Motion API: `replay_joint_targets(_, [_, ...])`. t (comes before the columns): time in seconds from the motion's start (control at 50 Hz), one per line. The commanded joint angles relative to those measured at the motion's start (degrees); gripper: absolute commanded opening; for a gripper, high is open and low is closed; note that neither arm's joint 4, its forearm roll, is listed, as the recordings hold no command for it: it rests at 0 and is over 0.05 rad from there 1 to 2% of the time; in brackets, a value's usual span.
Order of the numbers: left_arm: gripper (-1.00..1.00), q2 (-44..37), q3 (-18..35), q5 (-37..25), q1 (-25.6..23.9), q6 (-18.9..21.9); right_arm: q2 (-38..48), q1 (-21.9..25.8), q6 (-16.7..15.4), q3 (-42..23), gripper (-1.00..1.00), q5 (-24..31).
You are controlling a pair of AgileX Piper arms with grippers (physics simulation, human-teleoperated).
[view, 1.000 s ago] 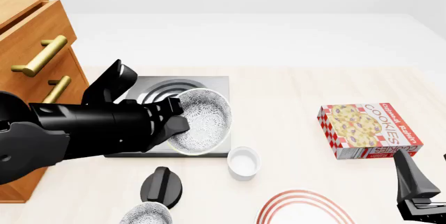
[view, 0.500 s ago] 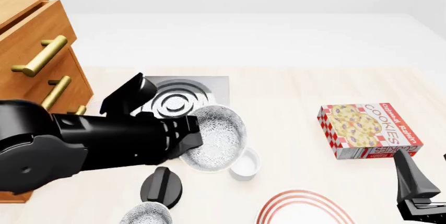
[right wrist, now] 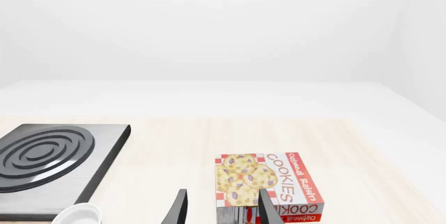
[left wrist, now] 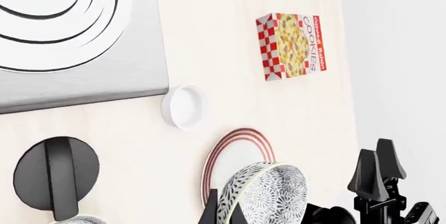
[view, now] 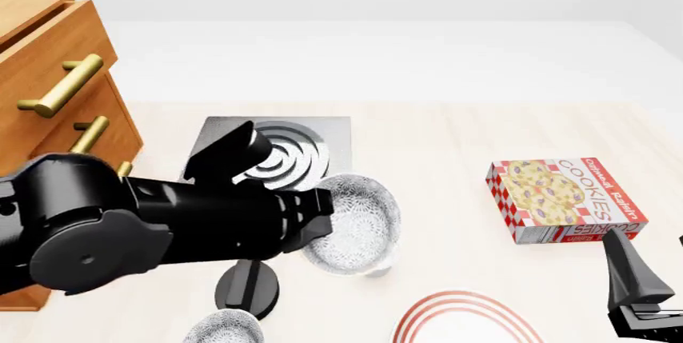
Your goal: Pick the akita bowl on the wooden cabinet and place it on the plate.
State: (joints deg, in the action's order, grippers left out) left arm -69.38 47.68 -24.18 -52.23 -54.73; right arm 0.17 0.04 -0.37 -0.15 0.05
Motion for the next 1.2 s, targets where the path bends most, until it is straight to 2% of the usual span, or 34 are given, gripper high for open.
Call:
replay_joint_targets(0.02, [-1.00,-2.5,1.3,1.0,-1.7,-0.4,0.0,0.0,0.0,0.0,1.00,0.0])
replay_joint_targets(0.48, [-1.00,-8.9,1.8,4.0,-6.8,-2.9,0.0,0.0,0.0,0.0,1.00,0.0])
replay_joint_targets(1.2, [-1.00,-14.7,3.9,6.2,-9.0,-5.1,0.0,0.0,0.0,0.0,1.00,0.0])
